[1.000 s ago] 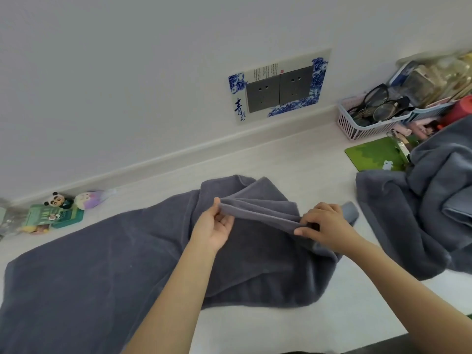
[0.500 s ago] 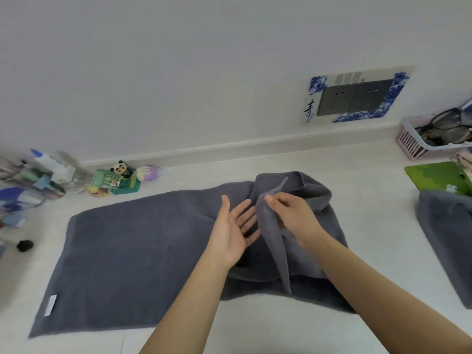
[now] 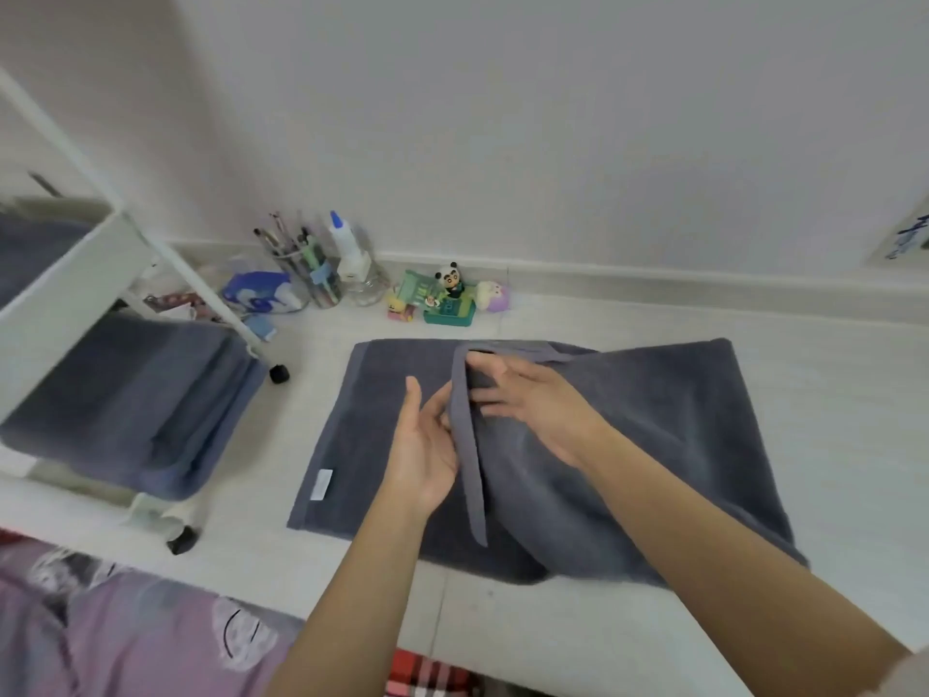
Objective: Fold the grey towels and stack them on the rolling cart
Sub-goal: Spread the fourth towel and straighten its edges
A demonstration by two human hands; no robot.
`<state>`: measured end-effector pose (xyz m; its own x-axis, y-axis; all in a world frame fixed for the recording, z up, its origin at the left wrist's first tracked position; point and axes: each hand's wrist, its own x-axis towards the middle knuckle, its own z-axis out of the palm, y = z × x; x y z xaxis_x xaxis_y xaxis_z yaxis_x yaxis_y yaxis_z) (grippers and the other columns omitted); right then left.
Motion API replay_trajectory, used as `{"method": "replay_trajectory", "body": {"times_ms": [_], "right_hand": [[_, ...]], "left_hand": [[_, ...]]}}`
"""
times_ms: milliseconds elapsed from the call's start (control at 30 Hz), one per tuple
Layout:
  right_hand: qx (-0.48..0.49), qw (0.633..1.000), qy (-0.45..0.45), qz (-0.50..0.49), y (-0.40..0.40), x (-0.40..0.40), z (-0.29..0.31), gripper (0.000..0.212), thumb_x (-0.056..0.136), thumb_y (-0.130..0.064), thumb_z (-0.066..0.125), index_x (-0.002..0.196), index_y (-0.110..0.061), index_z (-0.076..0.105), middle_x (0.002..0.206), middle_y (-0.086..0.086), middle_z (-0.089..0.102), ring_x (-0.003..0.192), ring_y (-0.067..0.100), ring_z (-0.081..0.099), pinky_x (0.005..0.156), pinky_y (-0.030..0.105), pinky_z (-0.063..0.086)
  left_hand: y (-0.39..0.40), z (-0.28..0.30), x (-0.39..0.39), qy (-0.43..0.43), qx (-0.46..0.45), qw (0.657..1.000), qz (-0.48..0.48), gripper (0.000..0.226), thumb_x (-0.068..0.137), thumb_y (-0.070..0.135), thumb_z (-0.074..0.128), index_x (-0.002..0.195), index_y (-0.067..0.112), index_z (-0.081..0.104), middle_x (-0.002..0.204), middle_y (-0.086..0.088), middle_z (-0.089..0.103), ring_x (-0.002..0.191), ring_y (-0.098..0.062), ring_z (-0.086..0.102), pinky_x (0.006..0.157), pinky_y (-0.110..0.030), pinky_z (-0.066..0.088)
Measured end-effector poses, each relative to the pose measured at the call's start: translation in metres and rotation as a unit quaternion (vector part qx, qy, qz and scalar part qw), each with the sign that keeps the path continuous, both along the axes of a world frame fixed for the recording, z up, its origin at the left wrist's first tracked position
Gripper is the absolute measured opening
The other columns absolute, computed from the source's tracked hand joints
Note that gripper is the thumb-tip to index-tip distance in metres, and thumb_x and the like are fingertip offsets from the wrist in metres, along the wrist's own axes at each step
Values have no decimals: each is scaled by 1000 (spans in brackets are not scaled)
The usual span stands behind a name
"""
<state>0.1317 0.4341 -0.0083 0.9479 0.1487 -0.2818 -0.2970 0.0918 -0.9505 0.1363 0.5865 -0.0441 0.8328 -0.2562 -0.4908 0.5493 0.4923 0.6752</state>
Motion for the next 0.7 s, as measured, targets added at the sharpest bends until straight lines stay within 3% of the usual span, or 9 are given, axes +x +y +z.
{"method": "replay_trajectory", "body": {"times_ms": [67,167,267,333,400,533,633,700], "right_hand": [[-61,996,44,37,12,3,-20,34,101,-32,37,131,-24,53,134,-6,52,118,16,54,100,30,43],[-191,976,104,4,8,-3,-54,39,99,-42,37,132,-26,53,139,-7,48,127,16,45,107,33,35],[-394,908,140,23,-15,-16,-82,45,101,-41,28,135,-19,48,140,3,49,128,25,43,108,42,33],[-496,852,157,61,-33,-29,-95,46,102,-41,23,140,-24,41,147,2,39,135,25,33,111,44,26],[-539,825,142,90,-48,-43,-104,44,102,-41,21,142,-32,35,155,-8,24,143,19,17,114,45,16],[-583,795,156,61,-83,-62,-109,44,101,-42,16,141,-40,34,156,-11,18,145,18,9,117,46,6],[-605,766,216,23,-117,-70,-105,48,100,-45,11,142,-41,34,157,-8,17,146,22,8,116,49,-1],[-608,752,253,2,-136,-75,-101,51,99,-47,9,143,-40,32,158,-5,15,146,24,4,116,49,-3]], "left_hand": [[22,-20,0,25,93,995,-1,70,89,66,39,127,11,57,121,-8,62,115,-24,56,107,-41,38],[42,-56,-6,72,225,970,-61,53,86,63,50,115,20,61,111,-2,67,105,-20,61,96,-39,46],[44,-71,-8,47,323,936,-133,50,83,47,67,119,14,56,115,-2,64,104,-22,62,95,-42,50],[34,-71,-6,14,372,913,-169,37,90,30,64,121,14,52,112,0,61,102,-22,60,90,-38,50],[21,-70,-6,-25,410,890,-199,31,92,19,58,123,15,53,111,-1,62,95,-18,58,82,-33,47],[-12,-76,-16,-31,374,897,-234,30,92,16,56,122,18,54,107,5,61,93,-14,58,78,-26,46],[-41,-81,-27,-13,302,914,-270,31,91,17,59,122,18,55,113,3,64,100,-15,60,86,-29,50],[-62,-87,-35,-4,285,908,-306,37,90,18,62,126,16,54,122,1,62,106,-17,60,92,-31,50]]}}
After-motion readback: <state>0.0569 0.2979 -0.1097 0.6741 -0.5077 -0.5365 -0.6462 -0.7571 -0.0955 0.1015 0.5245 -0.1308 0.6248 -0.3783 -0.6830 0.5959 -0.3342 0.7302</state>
